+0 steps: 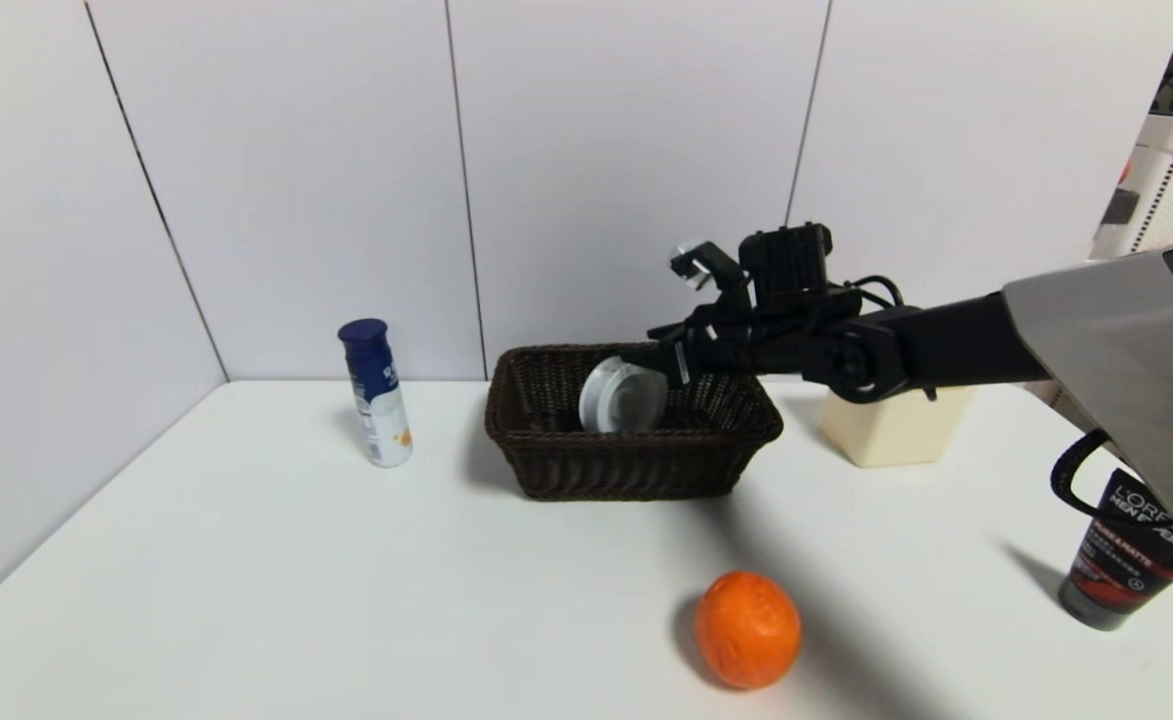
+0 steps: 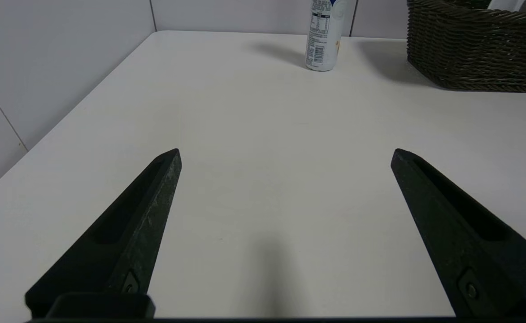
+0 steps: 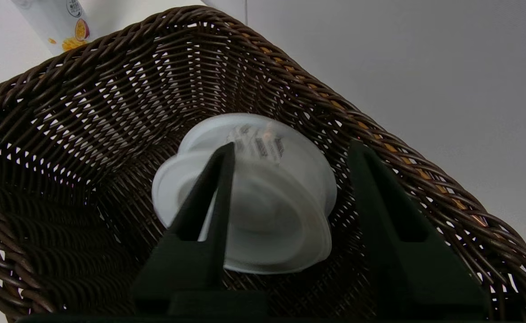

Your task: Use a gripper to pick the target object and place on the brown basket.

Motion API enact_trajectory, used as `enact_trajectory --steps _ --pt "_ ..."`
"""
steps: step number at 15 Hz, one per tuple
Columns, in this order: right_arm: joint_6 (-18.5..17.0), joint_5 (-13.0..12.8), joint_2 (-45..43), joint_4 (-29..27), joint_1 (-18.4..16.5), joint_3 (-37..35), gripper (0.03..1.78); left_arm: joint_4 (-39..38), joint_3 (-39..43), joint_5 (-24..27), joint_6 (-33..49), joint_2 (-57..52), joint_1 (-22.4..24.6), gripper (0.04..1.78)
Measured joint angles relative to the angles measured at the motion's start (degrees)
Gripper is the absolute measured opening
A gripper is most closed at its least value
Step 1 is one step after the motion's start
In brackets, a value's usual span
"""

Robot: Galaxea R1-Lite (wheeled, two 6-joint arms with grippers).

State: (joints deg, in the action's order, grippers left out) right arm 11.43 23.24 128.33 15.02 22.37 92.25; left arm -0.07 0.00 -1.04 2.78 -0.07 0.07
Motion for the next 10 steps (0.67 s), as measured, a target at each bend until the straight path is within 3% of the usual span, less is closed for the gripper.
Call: enact_trajectory --steps 3,6,10 --pt "-0.24 0.11 -3.77 -2.57 -0.57 -0.24 1.2 -0.02 0.0 0.02 -0.02 0.0 0.0 1.69" --pt "-0.33 0.27 -13.25 -9.46 -1.93 -2.41 1.36 0.0 0.0 0.0 0.0 0.02 0.0 1.69" --pt "-0.2 0.33 -33.95 -14.84 -5.71 -16.7 1.5 -0.02 0.0 0.02 -0.02 0.0 0.0 1.69"
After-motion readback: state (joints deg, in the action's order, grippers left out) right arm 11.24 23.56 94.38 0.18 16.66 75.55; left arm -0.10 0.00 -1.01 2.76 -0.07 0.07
